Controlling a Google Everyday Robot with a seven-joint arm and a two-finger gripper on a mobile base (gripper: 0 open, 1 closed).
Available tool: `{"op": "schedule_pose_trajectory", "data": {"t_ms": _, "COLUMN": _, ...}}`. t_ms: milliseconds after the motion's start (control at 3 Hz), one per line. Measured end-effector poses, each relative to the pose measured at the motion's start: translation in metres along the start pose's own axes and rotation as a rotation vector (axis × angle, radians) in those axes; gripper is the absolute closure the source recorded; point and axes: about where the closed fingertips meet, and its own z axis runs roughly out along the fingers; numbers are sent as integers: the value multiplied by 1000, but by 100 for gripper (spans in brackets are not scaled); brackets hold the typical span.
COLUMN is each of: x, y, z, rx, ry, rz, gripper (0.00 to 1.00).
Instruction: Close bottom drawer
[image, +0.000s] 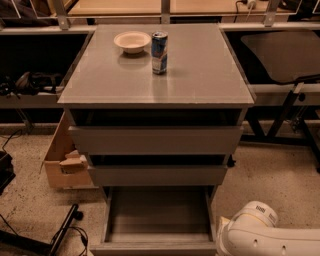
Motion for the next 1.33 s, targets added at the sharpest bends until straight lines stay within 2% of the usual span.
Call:
{"op": "schedule_pose_trajectory", "data": {"t_ms": 333, "x": -12, "y": 16, "z": 76, "rx": -56, "ry": -39, "rz": 30, "gripper": 0}}
{"op": "schedule_pose_trajectory", "data": {"t_ms": 667, "x": -19, "y": 16, "z": 131, "rx": -77, "ry": -39, "rz": 9, "gripper": 0}}
{"op": "schedule_pose_trajectory", "data": {"t_ms": 1000, "x": -19, "y": 22, "z": 145, "rx": -78, "ry": -42, "rz": -33, "gripper": 0}}
{"op": "schedule_pose_trajectory", "data": {"t_ms": 1333, "x": -19, "y": 25, "z": 145, "rx": -78, "ry": -36, "rz": -36, "gripper": 0}}
